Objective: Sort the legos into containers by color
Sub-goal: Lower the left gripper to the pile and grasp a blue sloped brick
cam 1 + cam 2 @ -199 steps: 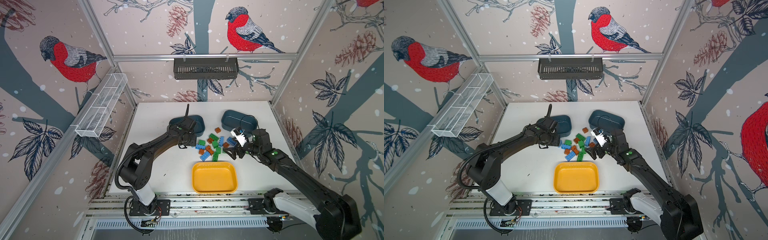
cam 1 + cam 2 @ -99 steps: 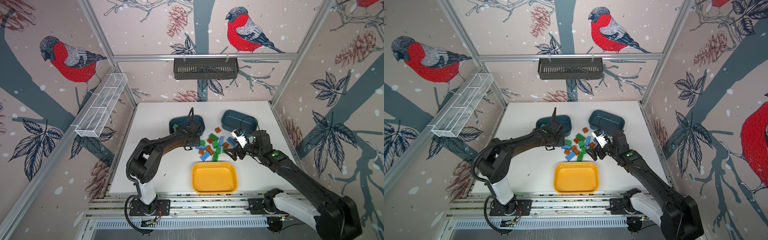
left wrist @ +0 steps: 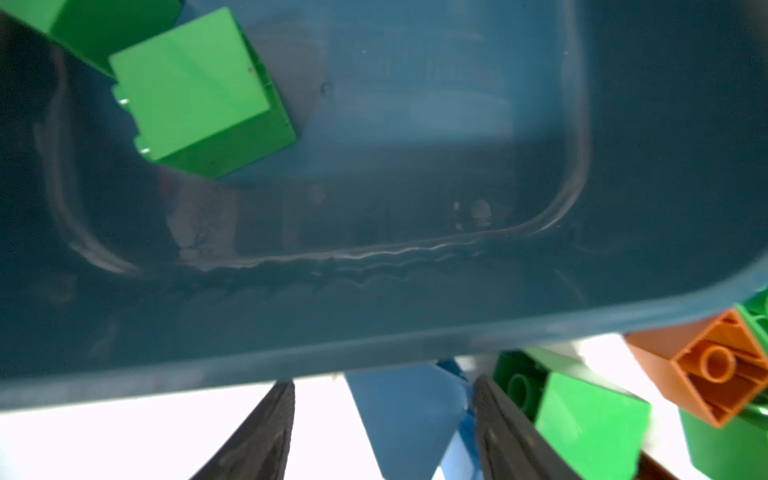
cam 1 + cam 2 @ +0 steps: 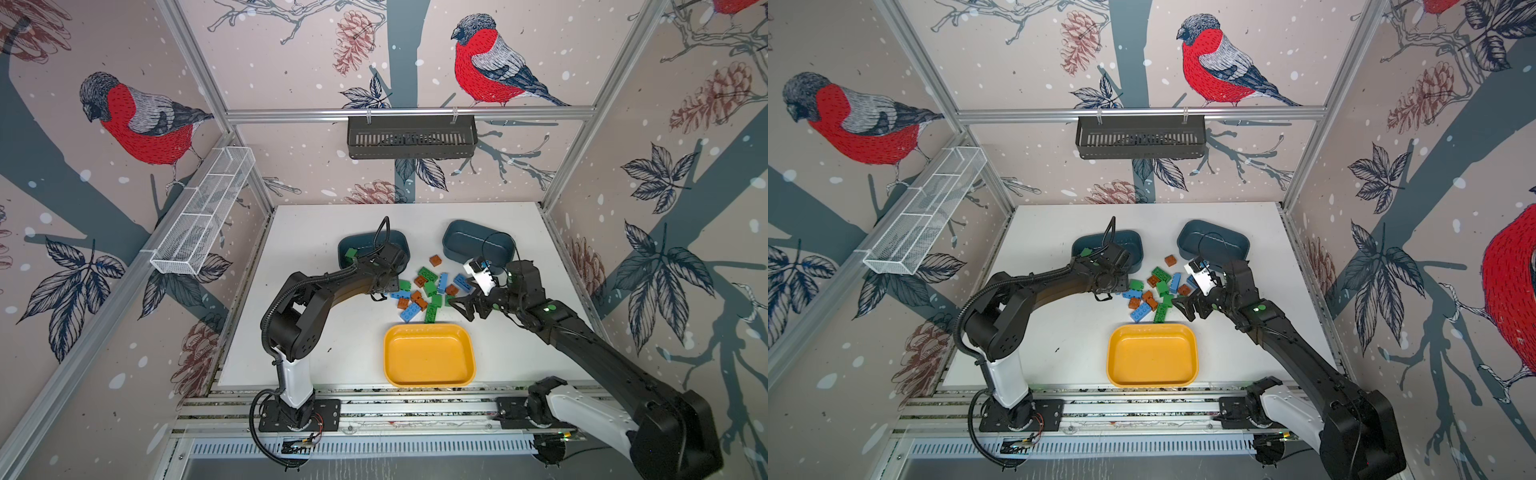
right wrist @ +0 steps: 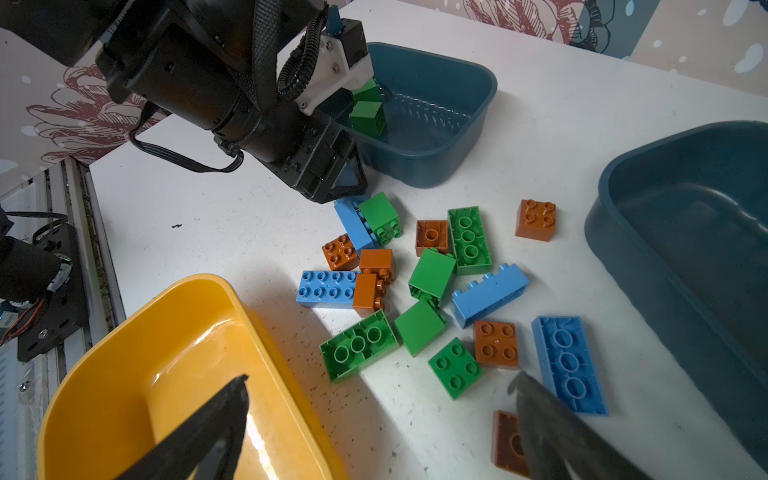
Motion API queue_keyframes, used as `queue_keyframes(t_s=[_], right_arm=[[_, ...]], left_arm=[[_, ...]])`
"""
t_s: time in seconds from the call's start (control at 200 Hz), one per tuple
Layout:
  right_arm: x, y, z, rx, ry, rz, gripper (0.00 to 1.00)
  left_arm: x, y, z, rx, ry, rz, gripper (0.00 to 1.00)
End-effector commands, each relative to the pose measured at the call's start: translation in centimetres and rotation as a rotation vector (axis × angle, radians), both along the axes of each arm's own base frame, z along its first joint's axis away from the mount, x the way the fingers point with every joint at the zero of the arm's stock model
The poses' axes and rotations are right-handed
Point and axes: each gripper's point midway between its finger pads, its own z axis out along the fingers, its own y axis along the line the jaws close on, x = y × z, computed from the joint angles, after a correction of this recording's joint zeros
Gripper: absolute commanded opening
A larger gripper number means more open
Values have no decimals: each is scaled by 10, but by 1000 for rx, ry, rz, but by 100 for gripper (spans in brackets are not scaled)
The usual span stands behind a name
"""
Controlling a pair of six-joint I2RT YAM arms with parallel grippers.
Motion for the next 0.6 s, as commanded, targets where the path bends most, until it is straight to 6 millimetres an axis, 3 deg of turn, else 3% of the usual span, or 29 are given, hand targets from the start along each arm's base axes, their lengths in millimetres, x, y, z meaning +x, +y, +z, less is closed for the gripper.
queue_keyframes(t_s=[0.0, 0.43, 0.595], right_arm=[[1, 4, 7, 21, -32, 24, 100], [0, 6, 6, 30, -24, 34, 99], [0, 6, 7, 32, -23, 35, 99]], left_arm=[[-3, 11, 4, 37, -13, 34, 68], [-36, 56, 4, 167, 17, 64, 68], [-43, 52, 13, 113, 24, 75, 69]])
